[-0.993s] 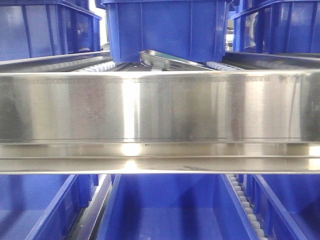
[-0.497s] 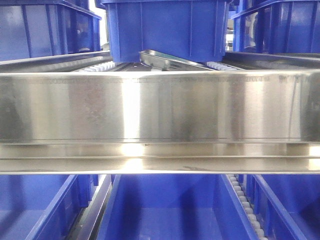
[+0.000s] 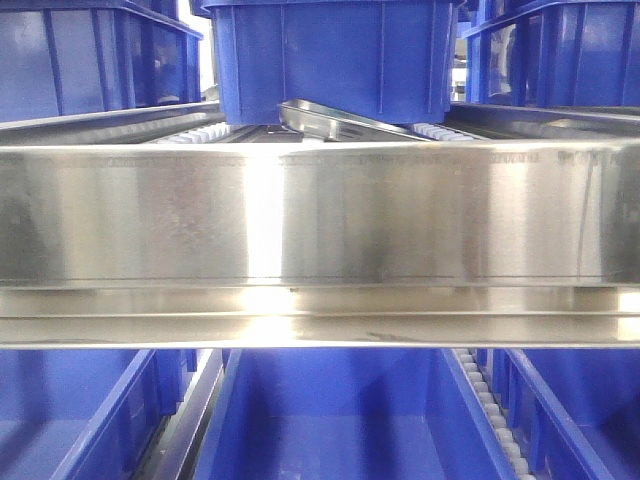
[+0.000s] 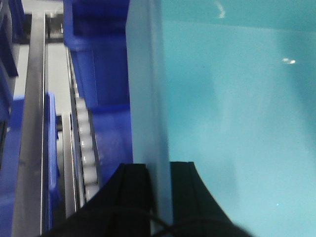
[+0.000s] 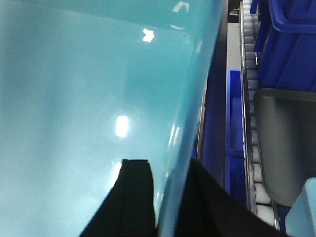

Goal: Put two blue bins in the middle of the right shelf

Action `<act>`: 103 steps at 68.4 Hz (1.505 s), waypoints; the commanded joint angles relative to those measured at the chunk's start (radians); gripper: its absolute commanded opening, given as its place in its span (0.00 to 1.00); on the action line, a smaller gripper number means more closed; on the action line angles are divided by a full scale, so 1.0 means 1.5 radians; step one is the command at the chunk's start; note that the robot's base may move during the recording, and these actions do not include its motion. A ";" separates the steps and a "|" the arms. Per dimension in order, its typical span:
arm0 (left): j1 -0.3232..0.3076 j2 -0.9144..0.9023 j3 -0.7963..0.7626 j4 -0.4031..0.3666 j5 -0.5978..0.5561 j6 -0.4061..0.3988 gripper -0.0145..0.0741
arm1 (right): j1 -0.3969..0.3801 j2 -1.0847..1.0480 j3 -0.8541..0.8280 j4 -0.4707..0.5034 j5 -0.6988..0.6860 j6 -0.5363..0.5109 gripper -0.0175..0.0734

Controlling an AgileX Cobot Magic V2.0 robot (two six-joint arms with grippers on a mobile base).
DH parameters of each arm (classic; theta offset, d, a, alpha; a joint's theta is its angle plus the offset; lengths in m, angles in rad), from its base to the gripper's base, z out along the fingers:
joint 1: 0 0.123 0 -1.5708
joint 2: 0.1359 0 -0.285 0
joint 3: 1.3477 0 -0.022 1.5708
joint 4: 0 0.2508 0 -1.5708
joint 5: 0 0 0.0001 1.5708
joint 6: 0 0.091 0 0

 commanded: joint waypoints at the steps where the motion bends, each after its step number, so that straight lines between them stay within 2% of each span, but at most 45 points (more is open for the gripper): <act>1: -0.005 -0.011 -0.007 -0.033 -0.101 0.001 0.04 | 0.000 -0.007 -0.008 0.015 -0.009 -0.016 0.02; 15: -0.005 -0.011 -0.007 -0.033 -0.141 0.001 0.04 | 0.000 -0.007 -0.008 0.015 -0.009 -0.016 0.02; 103: -0.005 -0.011 -0.007 -0.031 -0.140 0.001 0.04 | 0.000 -0.007 -0.008 0.015 -0.029 -0.016 0.02</act>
